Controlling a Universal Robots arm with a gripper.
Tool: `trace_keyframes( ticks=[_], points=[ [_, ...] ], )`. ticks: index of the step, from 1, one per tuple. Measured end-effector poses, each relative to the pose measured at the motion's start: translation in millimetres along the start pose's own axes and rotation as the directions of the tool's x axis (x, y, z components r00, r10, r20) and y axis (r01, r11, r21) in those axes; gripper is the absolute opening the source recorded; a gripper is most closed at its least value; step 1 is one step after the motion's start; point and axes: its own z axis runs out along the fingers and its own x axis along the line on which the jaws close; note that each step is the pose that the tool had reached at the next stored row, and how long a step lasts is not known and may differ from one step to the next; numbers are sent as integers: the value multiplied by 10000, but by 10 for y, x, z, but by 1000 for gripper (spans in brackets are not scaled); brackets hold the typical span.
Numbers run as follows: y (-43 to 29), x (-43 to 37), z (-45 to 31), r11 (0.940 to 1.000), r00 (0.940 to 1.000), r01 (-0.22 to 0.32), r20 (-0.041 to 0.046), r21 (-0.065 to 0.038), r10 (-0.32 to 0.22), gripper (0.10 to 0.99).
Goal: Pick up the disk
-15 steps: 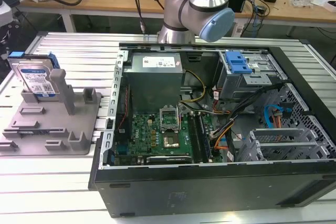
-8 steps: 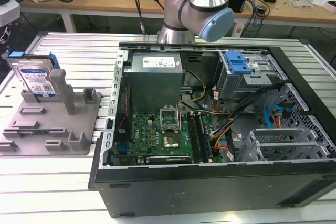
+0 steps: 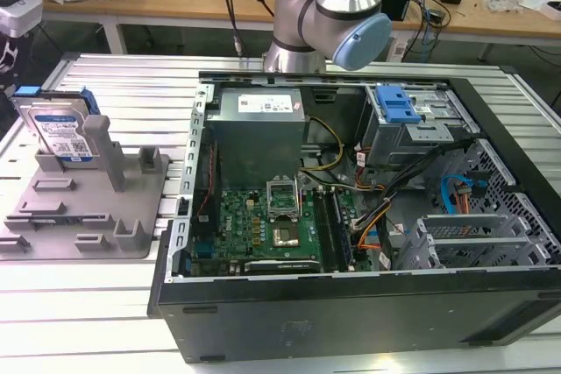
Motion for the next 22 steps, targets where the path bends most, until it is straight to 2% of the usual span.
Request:
trace_keyframes(
  ticks=[2, 3, 4, 5, 6, 8, 12, 13, 14, 15, 18, 19, 22],
  points=[
    [0, 0, 0, 9991, 9991, 419, -17, -1, -419, 298],
    [0, 0, 0, 9974, 9974, 718, -27, -1, -718, 416],
    [0, 0, 0, 9928, 9928, 1196, -46, -2, -1196, 416],
    [0, 0, 0, 9896, 9896, 1438, -55, -4, -1438, 482],
    [0, 0, 0, 9869, 9868, 1616, -62, -4, -1616, 482],
    [0, 0, 0, 9731, 9730, 2305, -89, -9, -2305, 482],
    [-1, -1, 1, 9515, 9515, 3075, -118, -17, -3075, 482],
    [-1, -1, 0, 9428, 9427, 3333, -127, -20, -3333, 482],
    [-2, -2, 0, 9282, 9281, 3720, -143, -26, -3720, 482],
    [-3, -2, 0, 9186, 9185, 3951, -151, -29, -3951, 482],
    [-4, -3, 0, 8949, 8948, 4462, -171, -38, -4462, 482],
    [-7, -7, 0, 8690, 8688, 4947, -190, -48, -4947, 482],
    [-18, -15, 0, 8289, 8286, 5594, -213, -62, -5594, 482]
  ],
)
